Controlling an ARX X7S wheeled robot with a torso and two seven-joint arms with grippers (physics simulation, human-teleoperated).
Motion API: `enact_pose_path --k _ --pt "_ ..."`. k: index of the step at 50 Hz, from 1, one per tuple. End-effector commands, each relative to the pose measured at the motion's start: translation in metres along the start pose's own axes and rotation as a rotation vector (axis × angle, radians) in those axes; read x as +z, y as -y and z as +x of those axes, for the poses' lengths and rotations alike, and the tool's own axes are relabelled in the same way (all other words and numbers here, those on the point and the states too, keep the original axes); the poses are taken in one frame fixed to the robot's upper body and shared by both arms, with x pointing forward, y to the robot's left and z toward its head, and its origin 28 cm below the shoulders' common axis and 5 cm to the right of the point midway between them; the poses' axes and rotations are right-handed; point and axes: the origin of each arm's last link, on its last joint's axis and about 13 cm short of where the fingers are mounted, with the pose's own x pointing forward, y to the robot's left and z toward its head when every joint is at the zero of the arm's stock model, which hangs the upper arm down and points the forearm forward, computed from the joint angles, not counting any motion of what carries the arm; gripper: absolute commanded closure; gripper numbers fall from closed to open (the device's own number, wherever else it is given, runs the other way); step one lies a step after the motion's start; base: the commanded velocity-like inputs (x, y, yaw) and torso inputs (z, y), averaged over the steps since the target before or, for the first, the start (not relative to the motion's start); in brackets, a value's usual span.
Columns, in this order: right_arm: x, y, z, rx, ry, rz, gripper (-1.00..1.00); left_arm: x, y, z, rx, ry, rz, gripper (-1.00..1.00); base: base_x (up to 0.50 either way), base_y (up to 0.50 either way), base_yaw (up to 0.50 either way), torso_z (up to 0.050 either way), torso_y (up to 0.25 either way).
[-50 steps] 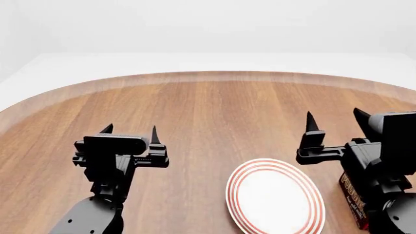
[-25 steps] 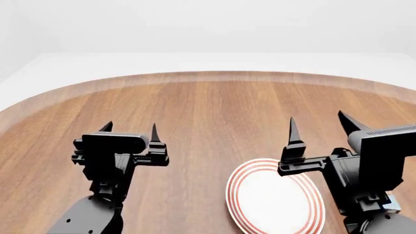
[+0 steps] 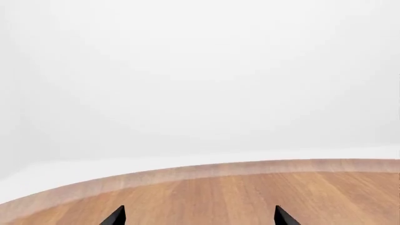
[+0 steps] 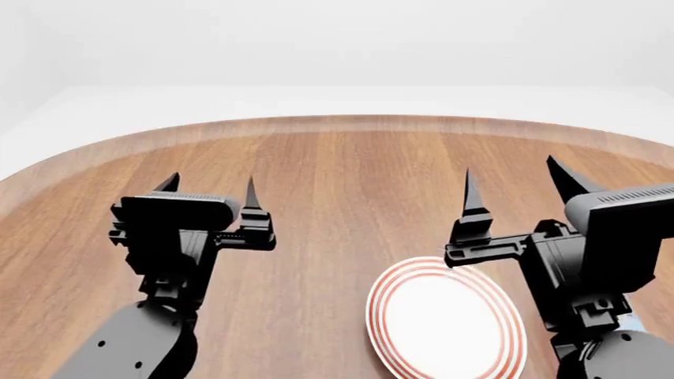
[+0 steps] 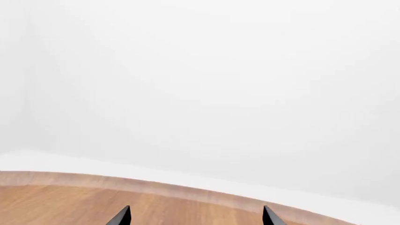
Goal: Put the chocolate pudding to the right of the plate.
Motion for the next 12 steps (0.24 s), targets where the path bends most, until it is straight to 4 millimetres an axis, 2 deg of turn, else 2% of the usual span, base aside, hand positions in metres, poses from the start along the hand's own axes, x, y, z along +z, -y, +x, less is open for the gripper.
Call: enact_pose_path --k 1,3,4,5,12 --pt "0.010 0.000 0.005 0.007 0.038 0.008 -1.00 0.016 0.001 0.002 -0.006 0.047 0.002 -1.00 0.00 0.00 0.00 0.000 0.000" --pt "0.010 0.000 0.005 0.007 0.038 0.008 -1.00 0.016 0.001 0.002 -0.006 0.047 0.002 -1.00 0.00 0.00 0.00 0.000 0.000" --pt "0.016 0.002 0.010 0.006 0.056 0.010 -1.00 0.028 0.001 0.005 -0.008 0.084 0.009 -1.00 0.00 0.00 0.00 0.000 0.000" --pt "0.017 0.002 0.011 0.007 0.057 0.010 -1.00 0.031 0.001 0.005 -0.008 0.091 0.008 -1.00 0.00 0.00 0.00 0.000 0.000" --pt "0.024 0.003 0.015 0.012 0.077 0.005 -1.00 0.042 0.001 0.007 -0.006 0.124 0.015 -1.00 0.00 0.00 0.00 0.000 0.000"
